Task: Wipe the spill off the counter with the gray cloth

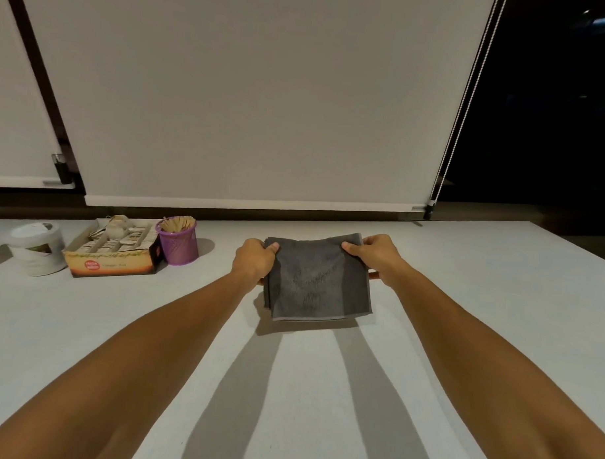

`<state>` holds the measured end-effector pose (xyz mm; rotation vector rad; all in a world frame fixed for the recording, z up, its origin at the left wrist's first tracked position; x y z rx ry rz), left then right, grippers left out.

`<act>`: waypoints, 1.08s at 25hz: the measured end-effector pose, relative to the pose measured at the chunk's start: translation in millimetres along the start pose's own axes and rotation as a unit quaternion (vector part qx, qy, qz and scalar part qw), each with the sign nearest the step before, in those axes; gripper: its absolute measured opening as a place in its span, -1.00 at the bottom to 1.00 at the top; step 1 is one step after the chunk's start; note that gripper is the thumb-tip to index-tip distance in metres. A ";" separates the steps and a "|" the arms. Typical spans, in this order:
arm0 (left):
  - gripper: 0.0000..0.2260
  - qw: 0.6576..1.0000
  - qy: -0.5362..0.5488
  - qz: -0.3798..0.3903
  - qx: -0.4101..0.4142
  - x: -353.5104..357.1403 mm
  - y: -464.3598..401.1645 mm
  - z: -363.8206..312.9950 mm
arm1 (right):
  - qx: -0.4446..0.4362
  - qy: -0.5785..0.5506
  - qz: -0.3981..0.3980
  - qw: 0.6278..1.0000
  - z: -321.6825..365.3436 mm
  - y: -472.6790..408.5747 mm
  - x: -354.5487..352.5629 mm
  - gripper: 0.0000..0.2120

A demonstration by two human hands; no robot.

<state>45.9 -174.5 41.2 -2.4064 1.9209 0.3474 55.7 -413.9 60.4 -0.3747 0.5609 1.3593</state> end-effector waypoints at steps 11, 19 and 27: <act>-0.66 0.998 -0.065 -0.008 0.023 39.1 -72.2 17.5 | 0.006 0.105 -0.071 0.992 -28.5 -80.6 18.6 -0.55; -0.68 0.991 -0.136 -0.013 -0.003 18.3 -105.2 13.3 | -0.008 0.215 -0.044 0.976 -18.8 -97.3 19.8 -0.42; -0.89 0.974 -0.207 0.013 0.088 -9.6 -50.5 -21.0 | -0.105 0.251 0.051 0.961 5.8 -43.9 22.4 -0.44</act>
Point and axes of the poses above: each hand's wrist, its own y-axis away from the middle knuckle, its own x-axis out of the palm, z = x × y, the point moved 2 cm from there along -y, towards the middle knuckle, and after that the axes turned 12 degrees about y, right-handed, at the moved point
